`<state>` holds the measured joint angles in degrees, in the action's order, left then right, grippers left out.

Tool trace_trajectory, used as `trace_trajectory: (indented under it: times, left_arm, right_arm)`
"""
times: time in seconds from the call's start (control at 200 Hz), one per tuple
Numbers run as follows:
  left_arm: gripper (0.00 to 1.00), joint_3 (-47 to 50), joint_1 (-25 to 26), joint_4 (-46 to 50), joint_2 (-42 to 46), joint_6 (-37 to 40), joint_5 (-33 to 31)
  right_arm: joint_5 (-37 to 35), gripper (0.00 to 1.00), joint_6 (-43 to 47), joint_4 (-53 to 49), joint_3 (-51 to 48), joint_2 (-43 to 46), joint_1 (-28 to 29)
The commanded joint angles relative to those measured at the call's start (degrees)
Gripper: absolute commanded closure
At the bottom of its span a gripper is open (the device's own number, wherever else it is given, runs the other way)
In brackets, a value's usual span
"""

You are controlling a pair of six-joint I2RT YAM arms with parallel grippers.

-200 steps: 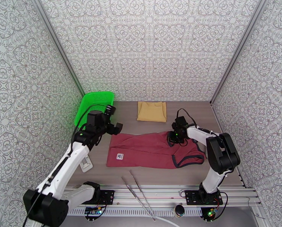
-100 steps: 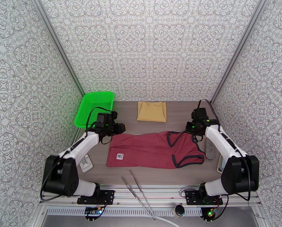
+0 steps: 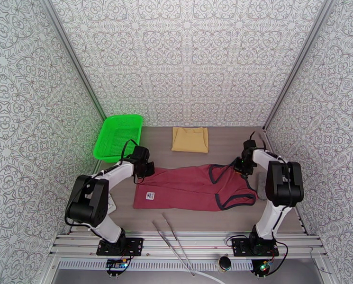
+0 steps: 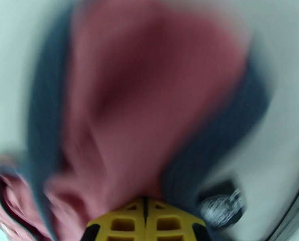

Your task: Fold and stack the mixed laundry pile

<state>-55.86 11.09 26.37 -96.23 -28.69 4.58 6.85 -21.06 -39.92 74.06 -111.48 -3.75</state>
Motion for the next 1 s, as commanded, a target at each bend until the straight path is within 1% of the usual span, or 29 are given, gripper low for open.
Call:
trace_trajectory:
  times: [0.0,0.085,0.145,0.23,0.395,0.52,0.625,0.725,0.91,0.995]
  left_arm:
    - [0.72,1.2,-2.1,1.6,-3.3,-3.7,-4.8]
    - [0.72,1.4,-2.1,0.0,-6.2,-5.0,-3.2]
    - [0.77,0.7,-1.6,-0.7,-8.5,-6.1,-1.7]
    - [0.81,-1.2,-0.3,-1.2,-11.8,-7.8,0.9]
    - [0.83,-2.0,3.7,-6.0,-14.6,-12.9,5.1]
    - [0.85,-3.0,6.9,-6.9,-15.4,-16.7,6.1]
    - [0.85,-2.0,9.2,-9.2,-14.5,-19.5,6.4]
    - [0.84,-0.6,10.6,-9.5,-12.8,-21.5,5.3]
    - [0.82,2.2,11.1,-7.0,-9.2,-22.0,2.0]
    - [0.79,3.4,11.2,-5.6,-7.5,-21.7,0.6]
  right_arm:
    - [-0.7,1.00,-0.7,-1.1,3.7,-5.1,-1.4]
    - [-0.6,1.00,-1.1,-1.4,5.4,-7.0,-3.1]
    - [2.5,1.00,-1.1,-1.0,7.0,-8.3,-4.3]
    - [3.9,1.00,-1.3,-2.5,10.9,-10.6,-4.9]
    - [4.9,1.00,-1.0,-7.4,21.5,-15.9,-5.6]
    - [4.7,1.00,-0.3,-12.6,31.8,-20.8,-6.6]
    - [5.5,1.00,0.0,-16.0,39.1,-24.4,-7.8]
    - [4.8,1.00,0.3,-18.5,45.0,-27.4,-8.8]
    - [3.7,1.00,2.5,-24.6,59.8,-35.4,-9.9]
    - [4.9,1.00,3.4,-27.2,67.8,-40.3,-9.9]
